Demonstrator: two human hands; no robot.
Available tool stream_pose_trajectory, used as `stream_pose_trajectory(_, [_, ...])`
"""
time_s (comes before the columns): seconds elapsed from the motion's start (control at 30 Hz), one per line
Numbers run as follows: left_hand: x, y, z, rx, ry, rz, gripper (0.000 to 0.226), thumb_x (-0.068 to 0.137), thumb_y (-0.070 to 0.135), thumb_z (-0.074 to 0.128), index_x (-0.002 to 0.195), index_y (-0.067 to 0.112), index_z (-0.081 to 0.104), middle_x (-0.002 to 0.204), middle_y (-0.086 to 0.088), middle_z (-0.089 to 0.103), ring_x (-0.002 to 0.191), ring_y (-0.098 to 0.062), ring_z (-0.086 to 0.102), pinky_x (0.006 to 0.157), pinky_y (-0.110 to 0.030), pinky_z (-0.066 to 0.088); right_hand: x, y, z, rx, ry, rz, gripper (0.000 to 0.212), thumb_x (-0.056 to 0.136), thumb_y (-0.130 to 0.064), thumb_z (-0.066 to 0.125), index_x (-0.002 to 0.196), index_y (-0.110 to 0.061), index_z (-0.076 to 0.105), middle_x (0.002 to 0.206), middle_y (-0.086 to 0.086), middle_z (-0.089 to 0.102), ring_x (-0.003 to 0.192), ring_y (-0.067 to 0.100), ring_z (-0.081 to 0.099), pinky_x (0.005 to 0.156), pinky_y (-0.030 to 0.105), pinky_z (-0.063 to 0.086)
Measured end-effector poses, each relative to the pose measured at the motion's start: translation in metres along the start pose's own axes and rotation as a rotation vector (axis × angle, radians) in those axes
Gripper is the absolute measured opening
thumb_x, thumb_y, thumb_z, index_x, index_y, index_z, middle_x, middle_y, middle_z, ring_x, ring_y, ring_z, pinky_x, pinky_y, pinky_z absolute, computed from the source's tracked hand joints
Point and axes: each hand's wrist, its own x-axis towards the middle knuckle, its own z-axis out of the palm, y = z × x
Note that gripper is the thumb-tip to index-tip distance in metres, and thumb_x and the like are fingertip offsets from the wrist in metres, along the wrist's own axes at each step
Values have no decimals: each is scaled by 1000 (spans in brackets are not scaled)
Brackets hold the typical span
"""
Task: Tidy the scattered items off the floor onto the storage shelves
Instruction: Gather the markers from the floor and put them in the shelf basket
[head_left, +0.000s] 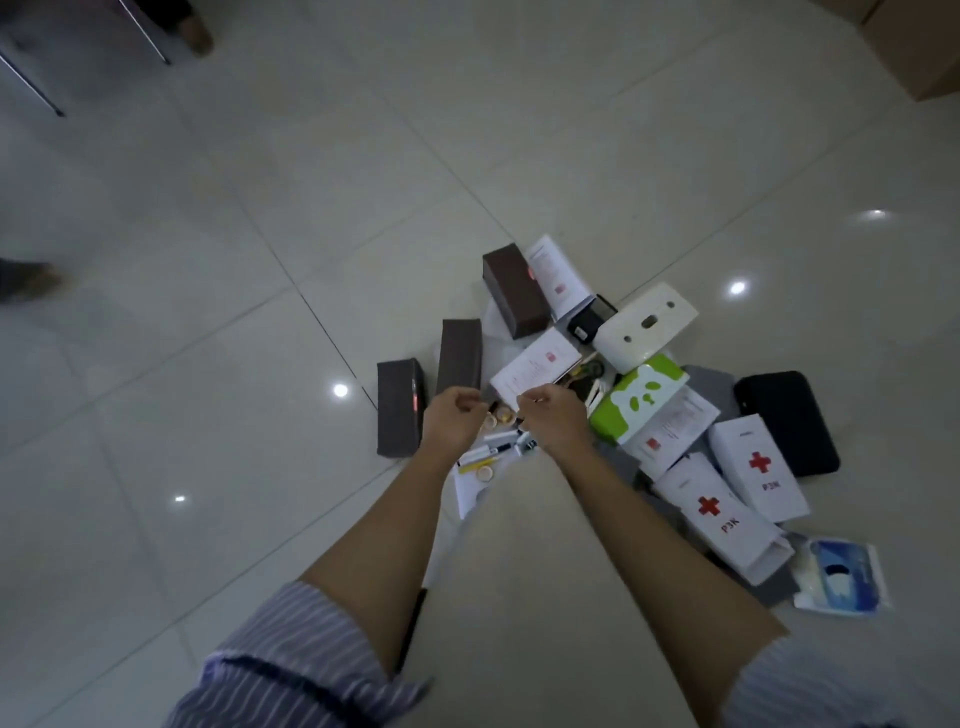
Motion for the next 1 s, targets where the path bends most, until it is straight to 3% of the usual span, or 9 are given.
stream_pose_trajectory(0.1, [44, -52, 28, 25, -27, -13, 29, 91, 16, 63, 119, 9, 65, 111, -4, 69, 100, -14, 60, 85, -20, 41, 37, 50, 37, 9, -10, 29, 20, 91, -21, 56, 93, -6, 69, 90, 7, 69, 86, 22, 61, 68, 28, 43])
stream_pose_trajectory(0.23, [106, -109, 59, 46, -64, -10, 30, 93, 8, 59, 123, 3, 61, 116, -10, 65, 98, -13, 52, 85, -22, 39, 106, 114, 70, 19, -10, 22, 16, 89, -24, 57, 80, -14, 67, 82, 7, 67, 81, 28, 61, 76, 43, 52])
stream_pose_trajectory(0.37, [165, -162, 85, 66, 4, 57, 30, 92, 17, 64, 120, 7, 63, 109, -5, 66, 96, -17, 58, 82, -26, 42, 168, 146, 84, -119, 4, -113, 18, 95, -23, 56, 100, -10, 68, 90, 0, 60, 85, 14, 53, 72, 21, 36])
stream_pose_trajectory(0.53, [217, -213, 105, 205, -48, 143, 27, 92, 16, 61, 114, 1, 64, 105, -12, 68, 105, -29, 62, 78, -30, 47, 223, 177, 107, -108, 19, -187, 20, 93, -24, 59, 102, -8, 66, 105, 10, 70, 94, 24, 67, 83, 33, 53])
stream_pose_trajectory(0.67, [228, -234, 109, 301, -80, 174, 33, 94, 16, 61, 124, 3, 62, 121, -14, 65, 114, -26, 59, 94, -28, 44, 231, 201, 123, -112, -13, -179, 13, 92, -24, 61, 96, -11, 64, 112, 12, 69, 97, 23, 66, 71, 29, 50])
stream_pose_trajectory(0.77, [227, -247, 117, 350, -95, 189, 34, 94, 16, 60, 125, 4, 62, 128, -13, 62, 119, -27, 56, 101, -31, 45, 226, 218, 133, -142, -62, -158, 16, 93, -23, 60, 95, -8, 65, 100, 15, 71, 91, 28, 69, 67, 33, 53])
stream_pose_trajectory(0.87, [226, -262, 128, 434, -165, 227, 30, 93, 16, 61, 122, 7, 64, 129, -13, 61, 118, -28, 57, 97, -31, 46, 218, 241, 145, -204, -69, -167, 26, 93, -18, 58, 99, 5, 67, 97, 23, 70, 86, 32, 68, 68, 37, 54])
stream_pose_trajectory(0.93, [228, -272, 133, 518, -191, 261, 23, 93, 13, 59, 115, 12, 65, 128, -15, 61, 115, -28, 57, 91, -27, 44, 211, 259, 152, -308, -88, -184, 22, 91, -15, 59, 94, 5, 69, 95, 21, 70, 93, 32, 67, 73, 34, 53])
stream_pose_trajectory(1.0, [230, -284, 137, 584, -190, 279, 26, 92, 12, 59, 117, 11, 65, 127, -15, 60, 112, -29, 58, 87, -25, 44, 205, 279, 157, -446, -132, -200, 21, 89, -14, 61, 98, 3, 70, 107, 16, 68, 105, 30, 64, 79, 30, 52])
